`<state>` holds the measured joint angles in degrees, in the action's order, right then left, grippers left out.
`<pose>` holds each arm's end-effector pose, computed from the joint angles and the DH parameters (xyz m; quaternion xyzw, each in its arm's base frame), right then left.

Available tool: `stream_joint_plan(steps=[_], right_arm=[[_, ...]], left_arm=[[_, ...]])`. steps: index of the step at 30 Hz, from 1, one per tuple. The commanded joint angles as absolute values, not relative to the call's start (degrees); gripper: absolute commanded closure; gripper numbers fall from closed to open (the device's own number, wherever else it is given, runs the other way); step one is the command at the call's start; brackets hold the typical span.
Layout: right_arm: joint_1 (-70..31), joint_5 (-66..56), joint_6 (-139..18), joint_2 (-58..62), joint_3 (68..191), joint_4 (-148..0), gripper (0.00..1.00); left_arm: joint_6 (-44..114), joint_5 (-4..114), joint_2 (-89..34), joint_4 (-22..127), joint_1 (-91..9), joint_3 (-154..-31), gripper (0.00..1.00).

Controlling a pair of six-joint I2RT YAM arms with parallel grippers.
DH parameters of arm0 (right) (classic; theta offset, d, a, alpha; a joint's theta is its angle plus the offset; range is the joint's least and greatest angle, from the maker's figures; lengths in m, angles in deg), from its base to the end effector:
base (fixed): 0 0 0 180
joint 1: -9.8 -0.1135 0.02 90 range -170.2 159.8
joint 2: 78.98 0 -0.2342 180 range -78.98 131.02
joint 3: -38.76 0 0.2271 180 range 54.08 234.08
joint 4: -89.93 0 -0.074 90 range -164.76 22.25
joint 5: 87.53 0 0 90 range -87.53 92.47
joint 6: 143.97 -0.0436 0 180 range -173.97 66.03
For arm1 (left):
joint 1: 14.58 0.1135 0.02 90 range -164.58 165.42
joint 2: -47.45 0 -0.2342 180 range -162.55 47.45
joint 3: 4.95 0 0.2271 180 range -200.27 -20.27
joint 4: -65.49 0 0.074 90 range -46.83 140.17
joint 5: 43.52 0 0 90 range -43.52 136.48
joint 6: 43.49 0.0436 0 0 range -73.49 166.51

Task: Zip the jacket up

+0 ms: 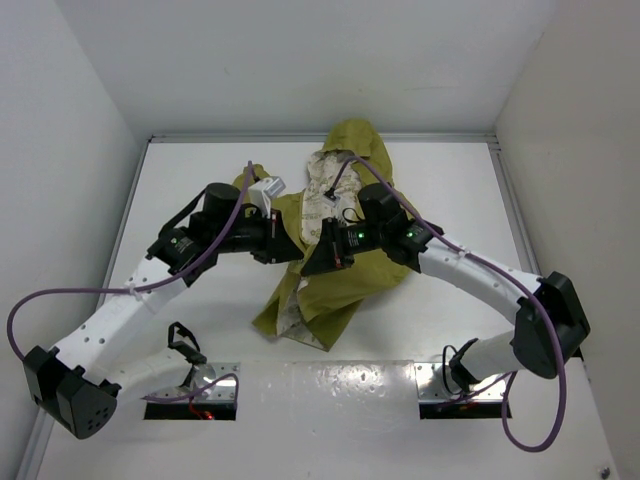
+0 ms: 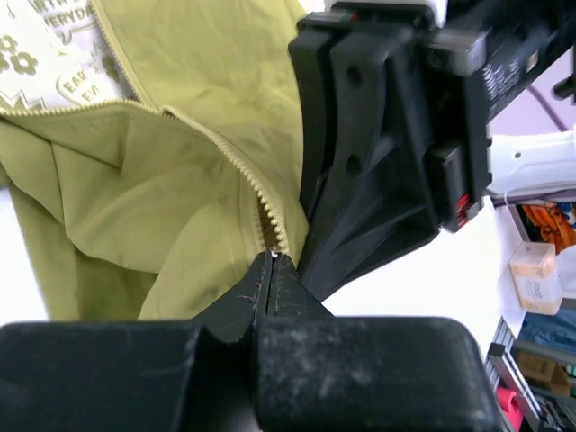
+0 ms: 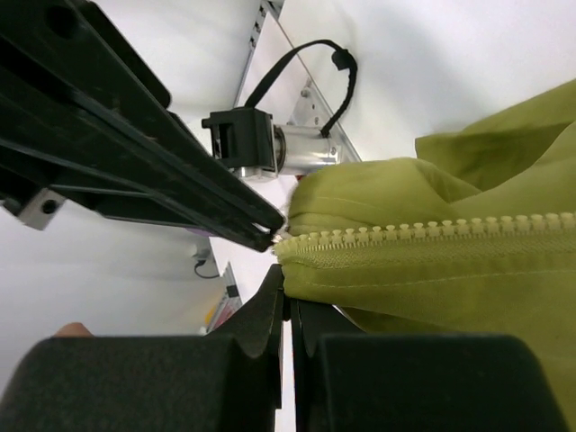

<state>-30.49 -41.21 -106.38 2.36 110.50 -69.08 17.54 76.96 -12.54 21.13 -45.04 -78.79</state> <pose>0.2090 0.2166 0.2535 -0.0982 0.8212 0.5559 0.0837 0.1780 -0.1303 0.3140 0.1413 0.8359 -0.4355 0.3026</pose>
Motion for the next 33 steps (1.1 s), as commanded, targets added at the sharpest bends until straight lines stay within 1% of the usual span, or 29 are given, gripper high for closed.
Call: stream_joint_plan(steps=[1,10,14,15,16,18,21,22,23,24,25,28,30,33], right_arm=[[-32.29,-43.32,-103.81,0.65,110.07,-67.72,1.0],[-34.31,-45.16,-96.87,-1.28,108.49,-63.77,1.0],[-36.77,-46.3,-86.6,-2.86,109.1,-58.5,1.0],[-37.04,-46.39,-83.27,-4.0,109.1,-57.71,0.93],[-37.04,-45.87,-82.72,-4.18,109.36,-54.48,0.79],[-36.43,-44.82,-81.84,-5.75,109.62,-52.97,0.49],[-34.76,-40.26,-83.67,-8.48,109.63,-51.46,0.43],[-34.23,-39.37,-84.29,-9.62,109.54,-51.9,0.39],[-33.97,-38.41,-85.69,-10.85,109.45,-52.51,0.39],[-34.14,-37.44,-87.18,-11.21,109.27,-53.04,0.37],[-33.97,-34.04,-88.24,-12.61,109.1,-54.09,0.34],[-34.14,-31.99,-92.9,-12.89,108.92,-57.69,0.31],[-34.49,-29.79,-93.61,-12.27,108.75,-61.3,0.31],[-35.55,-26.36,-96.15,-9.29,109.44,-61.92,0.31]], left_arm=[[16.37,74.43,-11.88,26.79,-45.17,-83.72,1.0],[12.33,71.27,-11.35,28.73,-44.02,-84.43,1.0],[11.19,70.48,-11.35,28.73,-44.02,-82.94,1.0],[11.18,70.48,-11.35,28.73,-44.02,-81.98,1.0],[10.49,69.78,-11.35,28.73,-44.02,-81.36,1.0],[9.26,68.03,-10.83,28.73,-44.64,-79.77,1.0],[7.67,64.42,-10.83,26.98,-44.64,-78.37,1.0],[6.45,63.8,-10.83,26.97,-44.64,-77.49,1.0],[5.91,63.1,-10.83,26.97,-45.16,-76.87,1.0],[5.04,63.09,-10.83,26.97,-45.17,-76.87,1.0],[3.64,62.4,-10.83,26.97,-45.86,-76.35,1.0],[1.52,61.69,-11.53,28.11,-47.36,-76.34,1.0],[0.46,62.38,-12.14,28.73,-47.36,-75.81,1.0],[-0.86,63.17,-12.76,30.21,-48.5,-75.81,1.0]])
